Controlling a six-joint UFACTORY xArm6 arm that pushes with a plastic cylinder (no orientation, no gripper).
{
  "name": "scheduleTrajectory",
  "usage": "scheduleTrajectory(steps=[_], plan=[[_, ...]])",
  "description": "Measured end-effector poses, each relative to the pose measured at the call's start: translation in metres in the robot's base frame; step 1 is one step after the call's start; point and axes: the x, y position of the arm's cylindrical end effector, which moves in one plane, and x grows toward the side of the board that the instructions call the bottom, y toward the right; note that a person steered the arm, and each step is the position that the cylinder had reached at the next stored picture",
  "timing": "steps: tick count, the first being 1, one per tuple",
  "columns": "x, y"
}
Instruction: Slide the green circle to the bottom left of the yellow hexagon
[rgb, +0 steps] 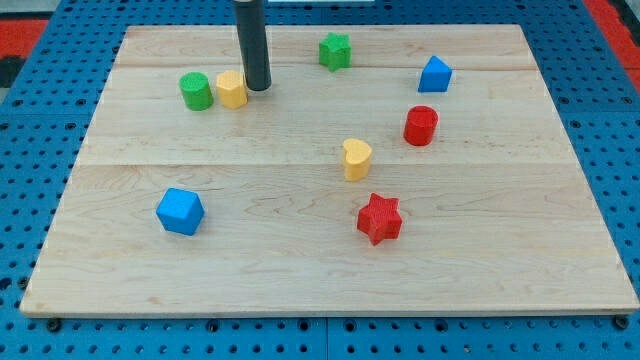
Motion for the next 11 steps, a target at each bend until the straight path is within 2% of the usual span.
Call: scheduleTrajectory(steps=[1, 2, 3, 4, 5, 6, 7, 9, 11], plan=[[-0.018, 0.015], [-0.064, -0.038], [-0.050, -0.115], [0.005, -0.115], [0.036, -0.102], [0.031, -0.125], [0.010, -0.113], [0.025, -0.077], [0.108, -0.014]])
